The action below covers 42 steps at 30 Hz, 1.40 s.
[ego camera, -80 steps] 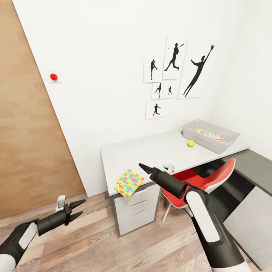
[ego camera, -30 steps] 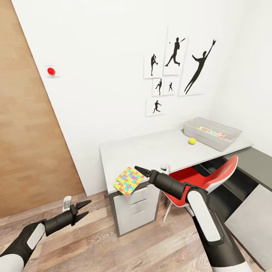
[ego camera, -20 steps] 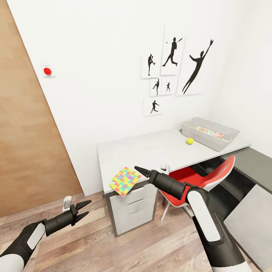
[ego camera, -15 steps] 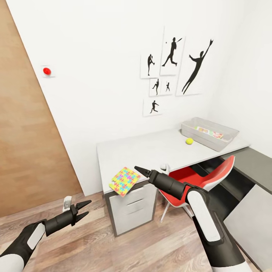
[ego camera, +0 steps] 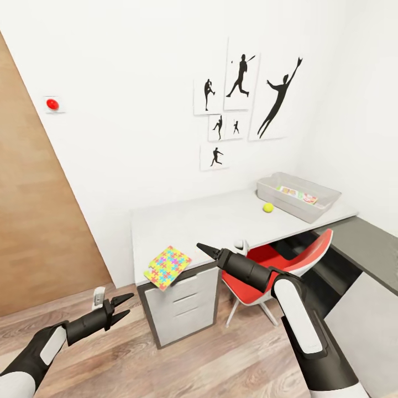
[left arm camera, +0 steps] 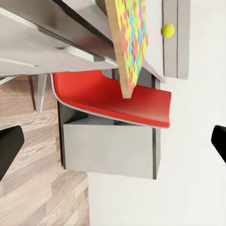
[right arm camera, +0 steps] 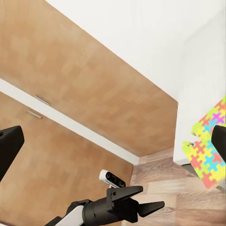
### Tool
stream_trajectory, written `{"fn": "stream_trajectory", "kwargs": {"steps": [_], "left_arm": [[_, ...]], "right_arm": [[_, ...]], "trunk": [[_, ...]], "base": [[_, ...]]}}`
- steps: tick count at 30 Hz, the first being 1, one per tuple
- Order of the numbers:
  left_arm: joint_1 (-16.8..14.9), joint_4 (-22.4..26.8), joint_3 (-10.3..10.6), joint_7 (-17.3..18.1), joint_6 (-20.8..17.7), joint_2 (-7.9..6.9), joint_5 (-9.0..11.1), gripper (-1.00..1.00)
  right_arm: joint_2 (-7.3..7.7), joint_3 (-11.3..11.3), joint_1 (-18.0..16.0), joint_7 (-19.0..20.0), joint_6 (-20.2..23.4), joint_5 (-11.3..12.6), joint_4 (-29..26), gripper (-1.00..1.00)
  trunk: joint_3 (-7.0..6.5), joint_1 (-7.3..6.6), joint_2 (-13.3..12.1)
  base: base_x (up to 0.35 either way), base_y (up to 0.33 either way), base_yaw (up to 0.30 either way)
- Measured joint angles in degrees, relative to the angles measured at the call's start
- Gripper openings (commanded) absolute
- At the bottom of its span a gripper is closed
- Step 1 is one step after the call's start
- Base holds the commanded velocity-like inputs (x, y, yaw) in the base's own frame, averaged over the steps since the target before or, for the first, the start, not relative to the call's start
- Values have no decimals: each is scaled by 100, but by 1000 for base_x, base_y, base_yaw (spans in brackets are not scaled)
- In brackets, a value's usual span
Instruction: Put all the toys in the child's room - the three board games (two on the bed and one on the table), the two jigsaw puzzles on the table, and the tennis ball on the table - inside the toy box on the table in the child's room.
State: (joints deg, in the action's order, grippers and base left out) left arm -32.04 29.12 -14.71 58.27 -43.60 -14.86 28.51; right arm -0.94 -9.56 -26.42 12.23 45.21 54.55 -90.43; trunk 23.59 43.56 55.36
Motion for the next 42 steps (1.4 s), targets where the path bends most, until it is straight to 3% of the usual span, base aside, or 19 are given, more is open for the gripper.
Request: {"fn": "stream_trajectory", "kwargs": {"steps": [13, 42], "left_arm": [[0, -2, 0, 2, 1, 1, 0, 100], [0, -1, -1, 2, 204, 48, 13, 100]], "right_arm": [[-1, 0, 0, 0, 0, 3, 0, 100], [-8, -22, 0, 1, -1, 4, 0, 100]], "trunk": [[0, 1, 0], [0, 1, 0]], "base": [[15, -190, 0], [72, -7, 0]]}}
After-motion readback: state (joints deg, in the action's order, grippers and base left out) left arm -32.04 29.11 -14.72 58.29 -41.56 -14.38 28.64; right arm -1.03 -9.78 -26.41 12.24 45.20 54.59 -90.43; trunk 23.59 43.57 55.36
